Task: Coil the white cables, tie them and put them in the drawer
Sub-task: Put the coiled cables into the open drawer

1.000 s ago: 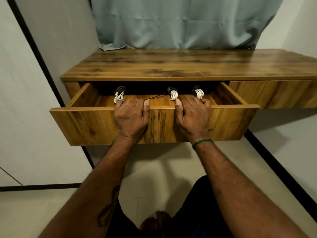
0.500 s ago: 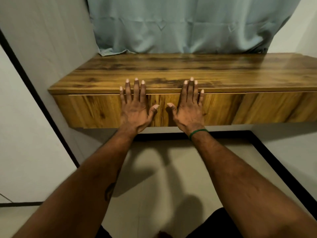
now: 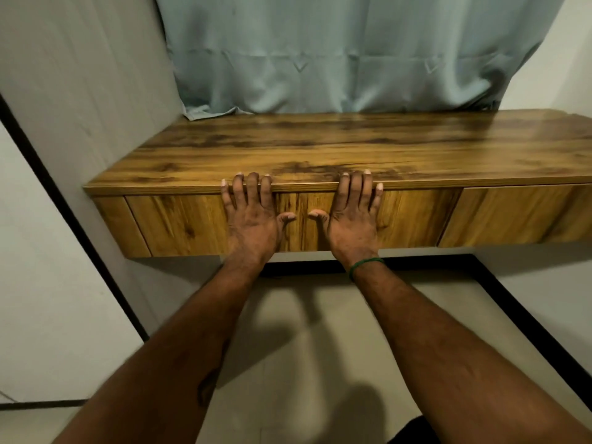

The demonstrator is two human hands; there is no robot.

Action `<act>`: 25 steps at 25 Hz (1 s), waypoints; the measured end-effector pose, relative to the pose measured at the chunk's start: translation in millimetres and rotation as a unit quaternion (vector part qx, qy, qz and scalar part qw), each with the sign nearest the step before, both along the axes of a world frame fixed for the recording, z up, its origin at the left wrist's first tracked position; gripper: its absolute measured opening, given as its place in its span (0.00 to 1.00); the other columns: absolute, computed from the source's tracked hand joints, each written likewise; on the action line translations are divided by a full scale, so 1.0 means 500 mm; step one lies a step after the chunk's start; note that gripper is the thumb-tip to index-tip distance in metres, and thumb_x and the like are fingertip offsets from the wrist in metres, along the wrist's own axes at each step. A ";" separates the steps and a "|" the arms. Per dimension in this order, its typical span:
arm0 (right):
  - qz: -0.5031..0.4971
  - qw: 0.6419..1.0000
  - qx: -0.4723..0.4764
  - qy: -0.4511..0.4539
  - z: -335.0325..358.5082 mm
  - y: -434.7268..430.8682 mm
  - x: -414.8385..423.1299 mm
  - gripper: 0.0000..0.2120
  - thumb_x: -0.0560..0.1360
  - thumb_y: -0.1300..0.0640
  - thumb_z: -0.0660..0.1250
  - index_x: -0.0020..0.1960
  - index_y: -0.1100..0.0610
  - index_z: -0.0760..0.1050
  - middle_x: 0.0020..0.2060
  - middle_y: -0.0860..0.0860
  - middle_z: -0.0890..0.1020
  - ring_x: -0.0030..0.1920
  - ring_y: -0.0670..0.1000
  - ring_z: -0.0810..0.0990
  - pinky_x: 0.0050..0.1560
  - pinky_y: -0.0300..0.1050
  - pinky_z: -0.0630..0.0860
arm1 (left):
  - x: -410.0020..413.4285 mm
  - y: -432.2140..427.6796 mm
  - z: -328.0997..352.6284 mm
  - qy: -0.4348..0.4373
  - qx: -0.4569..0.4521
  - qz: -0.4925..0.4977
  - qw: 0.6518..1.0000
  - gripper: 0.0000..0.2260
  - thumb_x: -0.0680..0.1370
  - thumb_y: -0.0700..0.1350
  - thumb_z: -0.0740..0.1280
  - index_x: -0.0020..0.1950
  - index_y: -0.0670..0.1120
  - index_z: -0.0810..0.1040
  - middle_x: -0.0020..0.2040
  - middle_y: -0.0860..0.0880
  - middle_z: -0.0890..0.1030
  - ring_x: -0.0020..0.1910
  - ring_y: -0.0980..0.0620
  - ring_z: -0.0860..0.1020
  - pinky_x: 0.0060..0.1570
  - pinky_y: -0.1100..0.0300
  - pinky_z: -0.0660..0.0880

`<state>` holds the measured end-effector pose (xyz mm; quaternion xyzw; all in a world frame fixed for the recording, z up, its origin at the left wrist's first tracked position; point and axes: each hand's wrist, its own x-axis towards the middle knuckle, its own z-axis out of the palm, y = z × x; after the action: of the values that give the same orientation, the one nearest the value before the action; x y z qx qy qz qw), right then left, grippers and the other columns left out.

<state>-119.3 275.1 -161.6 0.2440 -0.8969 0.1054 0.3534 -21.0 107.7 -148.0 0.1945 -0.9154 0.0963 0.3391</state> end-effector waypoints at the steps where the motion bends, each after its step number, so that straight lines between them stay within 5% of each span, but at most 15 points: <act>1: -0.002 1.000 0.003 -0.014 0.009 0.001 0.010 0.43 0.79 0.32 0.54 0.78 0.65 0.55 0.75 0.65 0.60 0.78 0.67 0.53 0.76 0.68 0.47 | 0.005 0.012 0.011 -0.011 0.014 0.012 1.000 0.40 0.78 0.69 0.60 0.78 0.42 0.57 0.77 0.38 0.63 0.78 0.35 0.58 0.77 0.36 0.43; 8: 0.019 0.993 0.055 -0.100 0.066 0.050 0.060 0.39 0.80 0.38 0.56 0.81 0.60 0.48 0.79 0.58 0.54 0.80 0.61 0.48 0.78 0.65 0.49 | 0.065 0.033 0.088 -0.126 0.047 -0.003 0.991 0.39 0.75 0.61 0.64 0.80 0.46 0.55 0.78 0.41 0.61 0.78 0.39 0.57 0.78 0.38 0.51; 12: 0.025 0.996 0.005 -0.086 0.106 0.048 0.065 0.26 0.82 0.43 0.54 0.74 0.55 0.64 0.71 0.55 0.69 0.74 0.58 0.64 0.71 0.67 0.61 | 0.069 0.016 0.129 -0.113 0.086 -0.049 0.989 0.29 0.77 0.61 0.63 0.73 0.48 0.67 0.70 0.44 0.71 0.70 0.41 0.69 0.72 0.40 0.63; 18: 0.020 0.997 0.051 -0.062 0.218 -0.007 -0.037 0.17 0.78 0.46 0.57 0.50 0.57 0.79 0.47 0.57 0.82 0.48 0.58 0.79 0.50 0.52 0.75 | -0.028 -0.027 0.218 -0.119 0.088 -0.023 0.989 0.21 0.80 0.60 0.60 0.58 0.45 0.80 0.55 0.43 0.80 0.49 0.46 0.76 0.47 0.51 0.73; 22: 0.038 0.975 0.015 -0.218 0.286 -0.073 -0.173 0.13 0.76 0.49 0.64 0.50 0.58 0.80 0.48 0.55 0.82 0.49 0.58 0.80 0.49 0.48 0.77 | -0.169 -0.080 0.262 -0.170 0.107 -0.024 0.979 0.23 0.80 0.60 0.59 0.61 0.43 0.80 0.60 0.41 0.80 0.56 0.41 0.79 0.53 0.50 0.76; 25: 0.066 0.969 0.007 -0.239 0.304 -0.132 -0.260 0.16 0.77 0.47 0.61 0.56 0.56 0.80 0.53 0.57 0.82 0.54 0.59 0.80 0.56 0.54 0.79 | -0.274 -0.128 0.284 -0.157 0.177 -0.040 0.971 0.21 0.81 0.59 0.57 0.59 0.44 0.78 0.58 0.40 0.80 0.53 0.41 0.78 0.53 0.48 0.77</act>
<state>-249.5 209.0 -9.6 0.2726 -0.9379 0.1777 0.1199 -158.0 43.9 -6.3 0.1969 -0.9668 -0.0519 0.1545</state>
